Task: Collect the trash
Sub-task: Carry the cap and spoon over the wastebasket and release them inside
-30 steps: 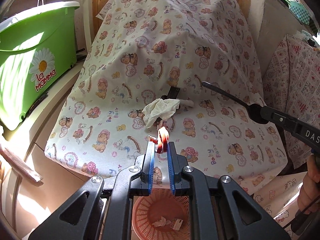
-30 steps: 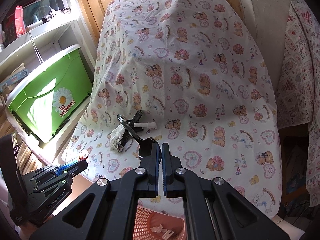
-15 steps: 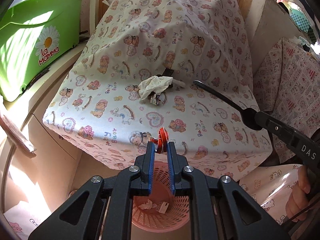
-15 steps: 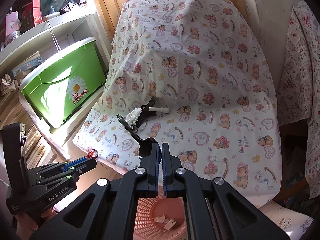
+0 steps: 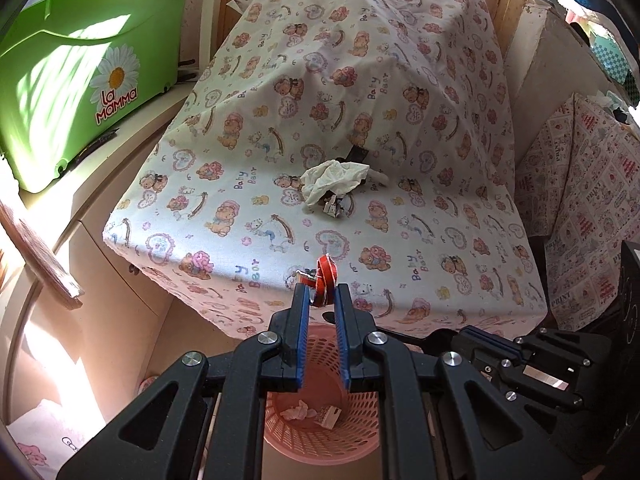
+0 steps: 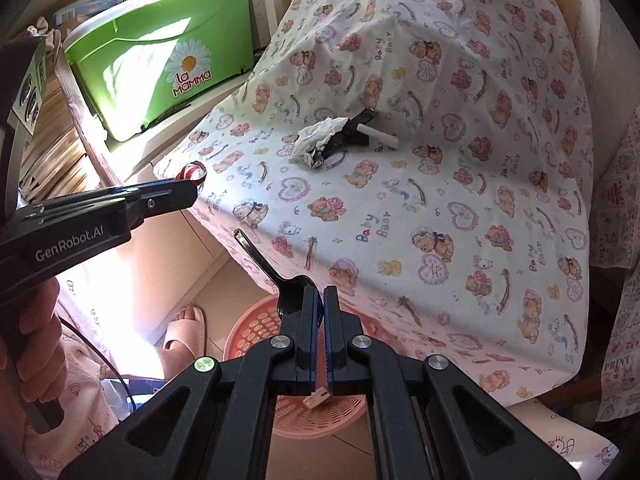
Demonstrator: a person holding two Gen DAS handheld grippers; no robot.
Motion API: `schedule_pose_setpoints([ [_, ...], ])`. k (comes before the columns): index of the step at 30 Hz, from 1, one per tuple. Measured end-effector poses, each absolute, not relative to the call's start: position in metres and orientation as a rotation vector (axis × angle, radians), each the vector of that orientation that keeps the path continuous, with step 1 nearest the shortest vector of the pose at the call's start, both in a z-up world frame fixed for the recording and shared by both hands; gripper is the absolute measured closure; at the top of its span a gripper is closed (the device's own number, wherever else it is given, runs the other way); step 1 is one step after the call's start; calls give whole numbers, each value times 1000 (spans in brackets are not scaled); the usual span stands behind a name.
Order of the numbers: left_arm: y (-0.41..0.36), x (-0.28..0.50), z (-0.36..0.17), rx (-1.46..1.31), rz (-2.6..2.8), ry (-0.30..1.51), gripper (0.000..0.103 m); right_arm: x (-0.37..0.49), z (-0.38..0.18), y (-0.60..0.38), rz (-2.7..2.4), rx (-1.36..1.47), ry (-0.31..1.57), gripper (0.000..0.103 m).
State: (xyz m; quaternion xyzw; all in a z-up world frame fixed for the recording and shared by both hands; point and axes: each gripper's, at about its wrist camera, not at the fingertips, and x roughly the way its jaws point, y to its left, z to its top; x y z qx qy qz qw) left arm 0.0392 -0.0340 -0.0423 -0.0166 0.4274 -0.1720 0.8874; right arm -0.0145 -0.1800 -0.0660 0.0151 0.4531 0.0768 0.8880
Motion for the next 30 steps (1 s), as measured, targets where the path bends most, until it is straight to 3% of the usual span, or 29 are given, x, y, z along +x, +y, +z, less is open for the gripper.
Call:
schedule_pose_setpoints([
  [10, -34, 47, -76, -75, -342, 1030, 91, -17, -110, -160, 144, 2, 1131, 100],
  [17, -31, 61, -128, -179, -335, 1240, 91, -13, -148, -152, 114, -8, 1251, 100],
  [30, -32, 79, -216, -118, -196, 1458, 91, -5, -216, -152, 89, 88, 1449, 100],
])
